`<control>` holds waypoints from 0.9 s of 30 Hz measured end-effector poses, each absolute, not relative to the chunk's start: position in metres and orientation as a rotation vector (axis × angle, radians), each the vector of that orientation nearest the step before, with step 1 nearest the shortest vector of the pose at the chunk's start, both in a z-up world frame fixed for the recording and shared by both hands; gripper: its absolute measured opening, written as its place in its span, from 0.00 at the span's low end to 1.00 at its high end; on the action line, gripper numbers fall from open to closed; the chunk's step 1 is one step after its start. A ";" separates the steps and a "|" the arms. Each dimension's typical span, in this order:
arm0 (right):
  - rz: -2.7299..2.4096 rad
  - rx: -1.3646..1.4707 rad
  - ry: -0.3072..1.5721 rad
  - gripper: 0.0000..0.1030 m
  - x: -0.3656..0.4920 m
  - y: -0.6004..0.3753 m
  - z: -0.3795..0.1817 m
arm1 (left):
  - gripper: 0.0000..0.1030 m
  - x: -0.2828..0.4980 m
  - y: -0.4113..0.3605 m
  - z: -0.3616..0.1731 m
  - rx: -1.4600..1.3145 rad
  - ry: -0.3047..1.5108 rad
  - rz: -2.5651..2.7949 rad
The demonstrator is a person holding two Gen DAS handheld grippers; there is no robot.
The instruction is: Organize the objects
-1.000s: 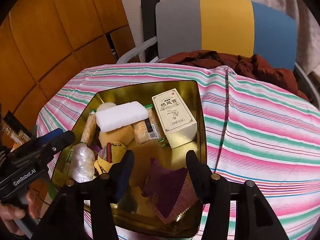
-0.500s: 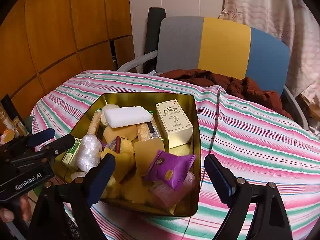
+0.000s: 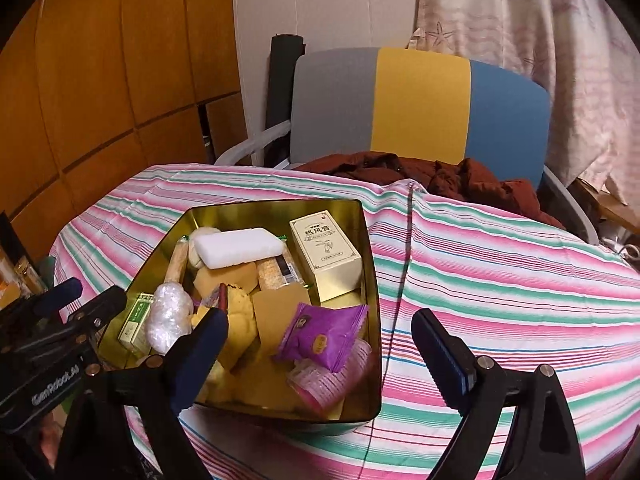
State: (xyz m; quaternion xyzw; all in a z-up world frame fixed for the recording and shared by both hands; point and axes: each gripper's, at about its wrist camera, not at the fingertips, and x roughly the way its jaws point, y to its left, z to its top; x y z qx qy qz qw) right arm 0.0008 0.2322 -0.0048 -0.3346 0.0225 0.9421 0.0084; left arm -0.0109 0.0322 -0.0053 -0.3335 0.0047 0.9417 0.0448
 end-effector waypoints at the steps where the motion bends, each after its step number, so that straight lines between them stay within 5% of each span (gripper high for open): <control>1: 2.938 -1.044 0.070 0.91 0.001 0.232 -0.006 | 0.65 -0.010 0.032 -0.005 -1.012 0.011 2.879; 24: 2.903 -1.021 0.069 0.93 0.006 0.233 -0.006 | 0.59 -0.014 0.013 -0.017 -1.088 -0.113 2.873; 27: 2.907 -1.027 0.061 0.93 0.005 0.231 -0.007 | 0.50 -0.012 0.013 -0.016 -1.055 -0.088 2.910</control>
